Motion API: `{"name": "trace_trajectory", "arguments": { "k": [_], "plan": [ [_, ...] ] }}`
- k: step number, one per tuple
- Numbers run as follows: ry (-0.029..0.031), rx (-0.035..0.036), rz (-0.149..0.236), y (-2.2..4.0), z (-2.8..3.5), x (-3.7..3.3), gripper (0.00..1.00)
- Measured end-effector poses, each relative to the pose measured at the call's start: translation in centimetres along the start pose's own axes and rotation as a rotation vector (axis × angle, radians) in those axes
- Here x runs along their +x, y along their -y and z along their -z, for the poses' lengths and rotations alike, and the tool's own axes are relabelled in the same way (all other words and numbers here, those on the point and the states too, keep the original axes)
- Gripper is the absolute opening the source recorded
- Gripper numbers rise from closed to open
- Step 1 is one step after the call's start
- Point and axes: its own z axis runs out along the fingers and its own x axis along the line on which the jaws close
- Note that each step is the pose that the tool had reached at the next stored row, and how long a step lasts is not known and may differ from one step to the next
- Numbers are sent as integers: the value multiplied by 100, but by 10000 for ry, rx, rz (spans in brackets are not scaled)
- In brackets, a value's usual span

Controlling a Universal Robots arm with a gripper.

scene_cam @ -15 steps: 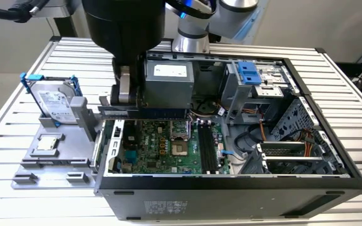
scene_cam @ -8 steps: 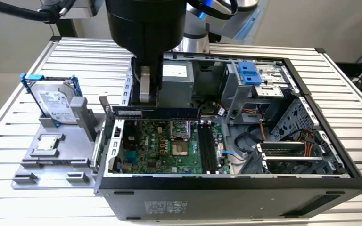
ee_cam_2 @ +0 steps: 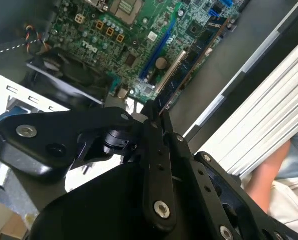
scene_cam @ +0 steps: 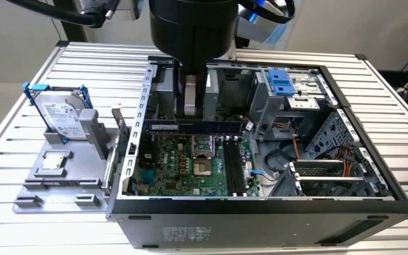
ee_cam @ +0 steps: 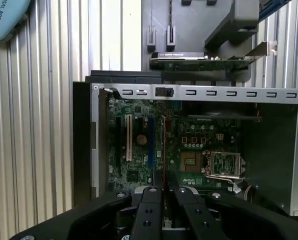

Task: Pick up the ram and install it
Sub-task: 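Pick up the ram and move it above insertion slot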

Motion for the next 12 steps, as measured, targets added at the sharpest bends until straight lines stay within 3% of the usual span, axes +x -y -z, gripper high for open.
{"name": "trace_trajectory", "arguments": {
  "k": [12],
  "plan": [
    [1, 0, -31, 393, 8, -6, 0]
  ]
}}
